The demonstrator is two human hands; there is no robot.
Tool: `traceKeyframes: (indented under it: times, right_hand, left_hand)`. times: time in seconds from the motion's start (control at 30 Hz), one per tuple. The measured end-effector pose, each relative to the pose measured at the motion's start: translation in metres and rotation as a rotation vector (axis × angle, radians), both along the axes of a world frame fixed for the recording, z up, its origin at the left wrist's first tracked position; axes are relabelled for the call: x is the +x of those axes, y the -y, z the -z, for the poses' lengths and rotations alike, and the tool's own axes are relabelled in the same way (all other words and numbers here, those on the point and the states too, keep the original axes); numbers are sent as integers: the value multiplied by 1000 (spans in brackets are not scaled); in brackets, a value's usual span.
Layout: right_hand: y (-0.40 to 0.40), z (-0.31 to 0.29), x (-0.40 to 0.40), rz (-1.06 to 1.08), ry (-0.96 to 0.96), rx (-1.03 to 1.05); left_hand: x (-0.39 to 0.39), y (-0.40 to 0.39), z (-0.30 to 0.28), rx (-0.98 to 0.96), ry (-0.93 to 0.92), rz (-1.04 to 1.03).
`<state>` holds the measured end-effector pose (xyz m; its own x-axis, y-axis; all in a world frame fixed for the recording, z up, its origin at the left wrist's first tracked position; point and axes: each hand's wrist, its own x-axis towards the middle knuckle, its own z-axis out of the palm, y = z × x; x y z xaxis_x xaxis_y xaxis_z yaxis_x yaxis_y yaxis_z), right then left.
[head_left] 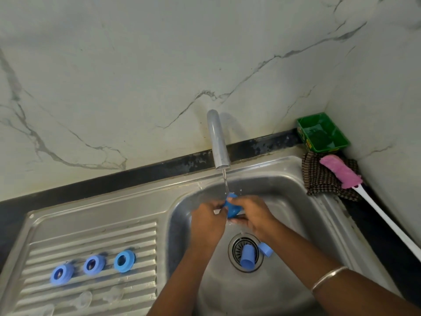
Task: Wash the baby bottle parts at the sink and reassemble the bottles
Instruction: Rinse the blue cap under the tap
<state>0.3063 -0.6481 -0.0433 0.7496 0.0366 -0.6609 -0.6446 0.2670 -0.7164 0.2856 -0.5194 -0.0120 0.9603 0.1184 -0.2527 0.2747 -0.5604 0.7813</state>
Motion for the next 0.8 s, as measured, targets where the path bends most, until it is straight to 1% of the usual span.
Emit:
traceKeyframes:
  times: [0.03,0.07,0.1,0.13,0.17,0.23,0.3,0.37,0.43,0.47,0.53,0.6,0.67,0.73,0.8]
  right_hand:
    - [3,3,0,-77,128,-187]
    - [7,3,-1,-164,276,-395]
    - [9,2,-2,-241,415,-557]
    - [11,1,-4,-300,522,-647]
    - [11,1,-7,-348,598,-680]
    - [10,-3,-11,-416,683,-715]
    - [6,-7,-9,-420,705,-766]
    - [4,-10,-6,-379,646,-866]
    - [3,-10,-6,-415,563,-989]
    - [1,-9,-8,-454,560,-991]
    - [-5,-8,-12,-504,622,-953]
    - [-7,-9,-11,-457,656,-951]
    - [-6,-12,-9,-383,611,-977]
    - [-8,-13,-12,-422,600,-1004]
    - [-10,-13,-16,-463,639,-974]
  left_hand:
    - [-2,0,-1,-9,-17,17]
    - [-4,-2,-2,-37,-70,12]
    - [-5,-3,-2,-88,-148,-14]
    - [-6,-4,-2,-137,-229,-52]
    - [-9,-7,-2,-169,-285,-87]
    - [-12,-11,-1,-165,-301,-132]
    - [-16,-17,-1,-156,-267,-185]
    - [-22,-24,-2,-171,-266,-209]
    - [-26,-29,-2,-176,-269,-207]
    - [-26,-31,-1,-183,-268,-213]
    - [-28,-35,-2,-205,-269,-228]
    - [-29,-38,-2,-224,-276,-239]
    - [-31,-39,0,-234,-278,-249]
    - [-33,-40,0,-231,-274,-251]
    - [-32,-40,1,-218,-274,-253]
